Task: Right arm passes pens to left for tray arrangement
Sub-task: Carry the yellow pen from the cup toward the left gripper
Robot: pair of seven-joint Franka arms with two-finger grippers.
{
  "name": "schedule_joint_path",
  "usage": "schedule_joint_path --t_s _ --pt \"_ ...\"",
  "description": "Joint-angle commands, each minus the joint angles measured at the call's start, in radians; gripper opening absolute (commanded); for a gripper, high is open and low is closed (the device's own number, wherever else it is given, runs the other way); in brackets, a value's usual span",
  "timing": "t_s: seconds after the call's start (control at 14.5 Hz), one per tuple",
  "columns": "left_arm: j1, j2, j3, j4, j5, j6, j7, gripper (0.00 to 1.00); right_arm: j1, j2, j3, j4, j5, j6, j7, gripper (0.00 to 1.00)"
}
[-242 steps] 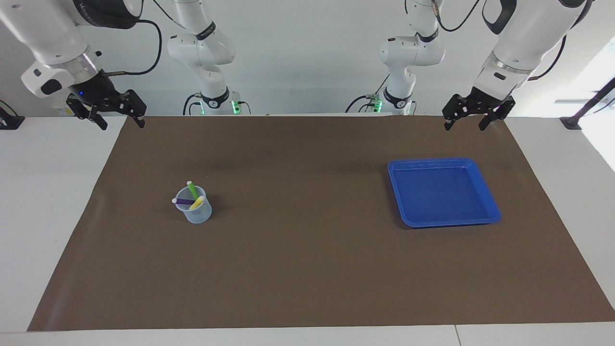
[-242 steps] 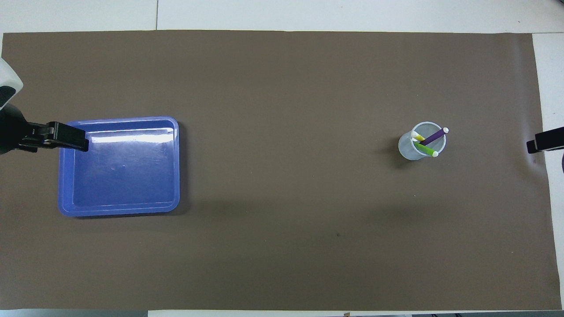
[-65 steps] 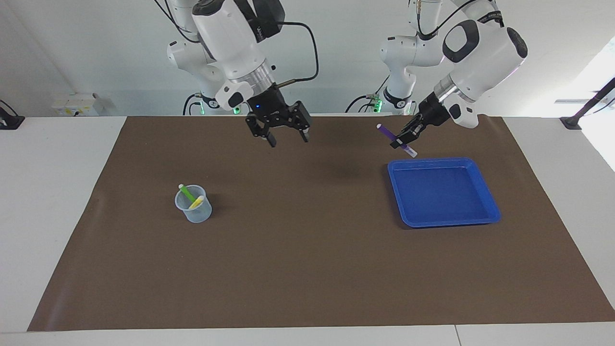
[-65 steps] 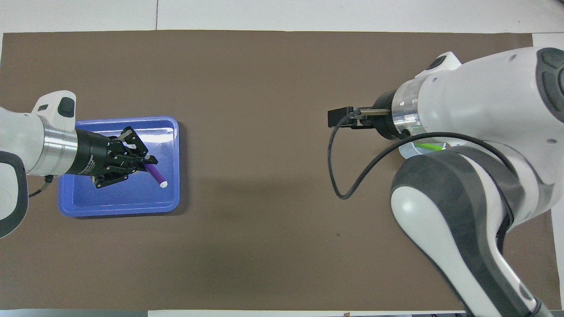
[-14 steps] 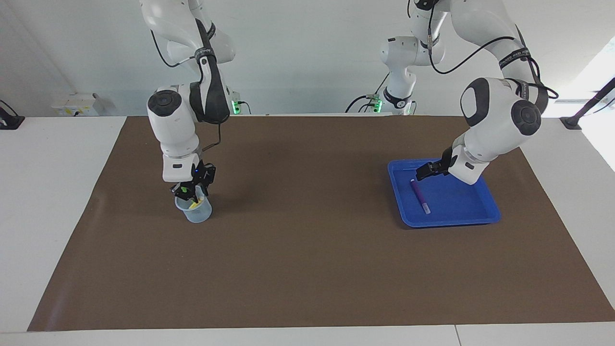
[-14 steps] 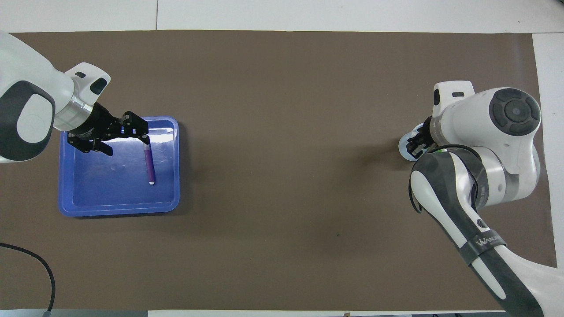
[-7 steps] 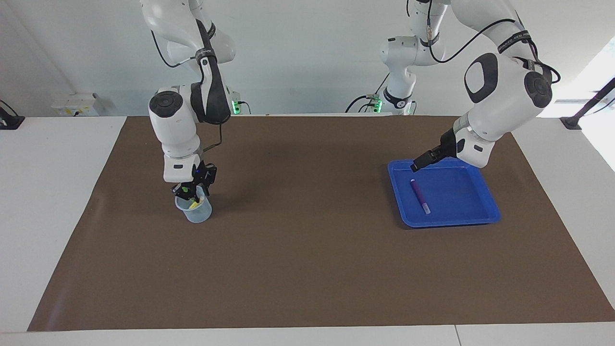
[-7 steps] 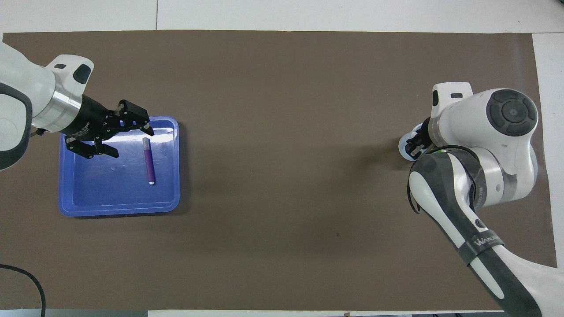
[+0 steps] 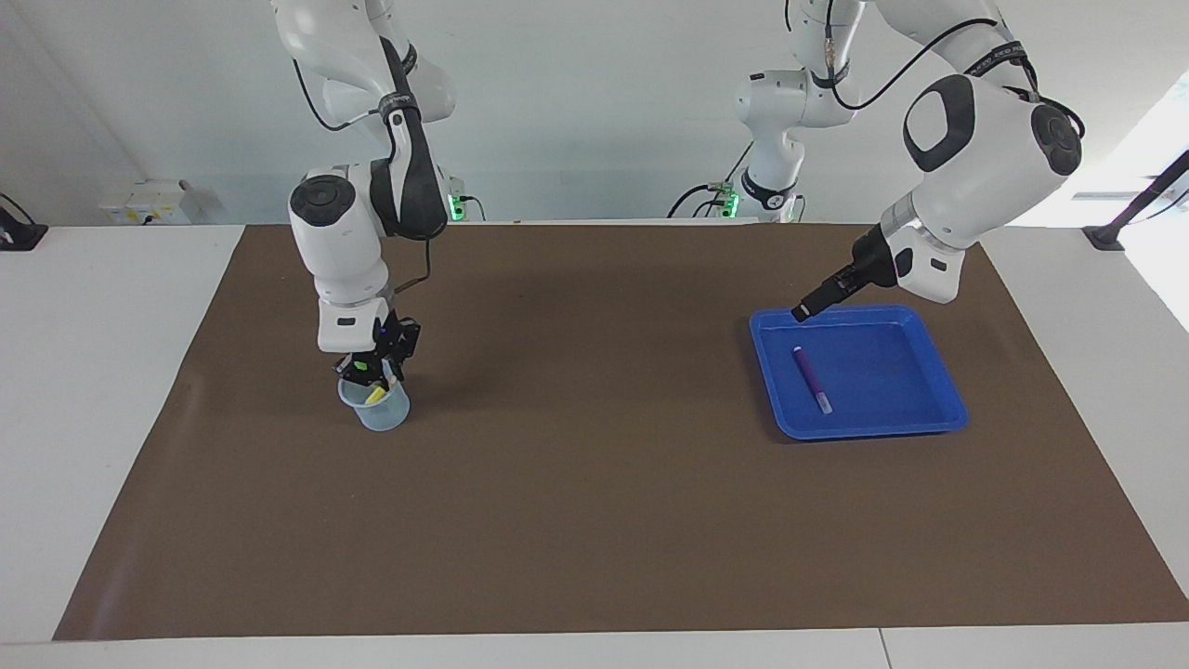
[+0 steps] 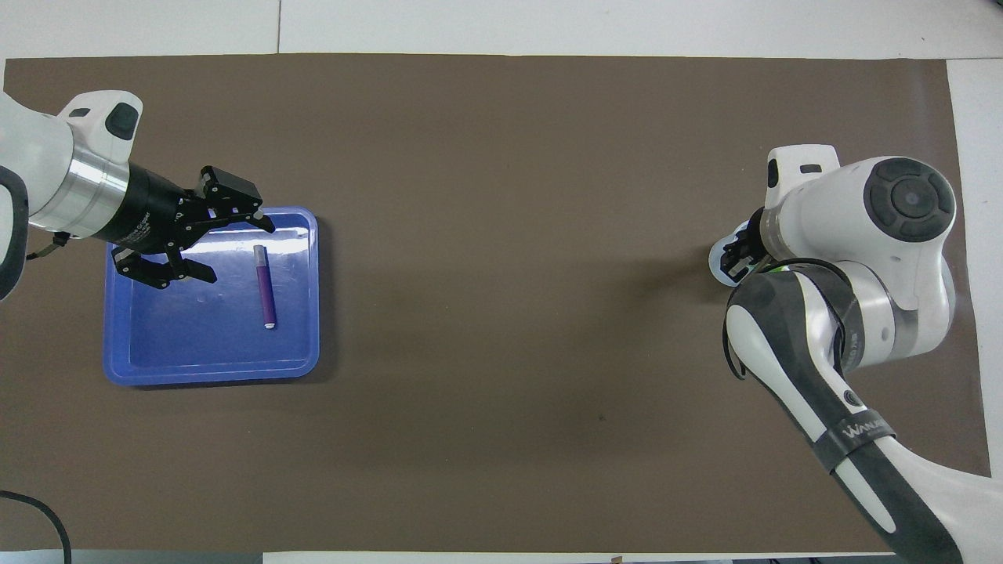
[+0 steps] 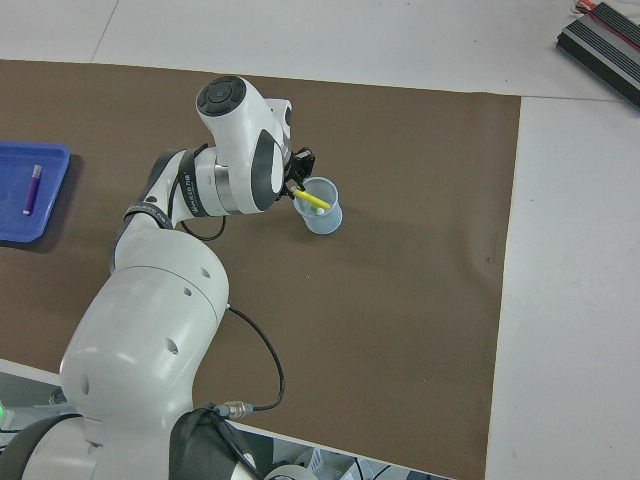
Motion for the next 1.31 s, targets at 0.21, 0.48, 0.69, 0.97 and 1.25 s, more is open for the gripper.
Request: schedule_joint_path --t_s 0.21,0.48,0.69,0.97,1.25 --pt "-0.002 -0.019 0.004 -0.016 -0.015 0.001 -0.017 1.00 -0.010 0.008 0.006 0.025 0.015 -0.028 0.010 0.00" --pt "-0.002 -0.019 0.003 -0.016 -0.015 0.001 -0.018 1.00 -0.018 -0.003 0.004 0.197 0.011 -0.200 0.007 0.00" --pt "-0.004 -0.019 0.003 -0.016 -0.015 0.000 -0.021 1.00 -0.007 -0.006 0.006 0.393 0.020 -0.382 0.029 0.00" --pt "-0.008 -0.024 0.001 -0.016 -0.015 0.001 -0.041 1.00 0.010 -0.040 0.062 0.487 0.208 -0.444 0.459 0.00" --pt "-0.010 -0.024 0.003 -0.016 -0.015 0.001 -0.043 1.00 0.071 -0.035 0.113 0.483 0.429 -0.296 1.063 0.00"
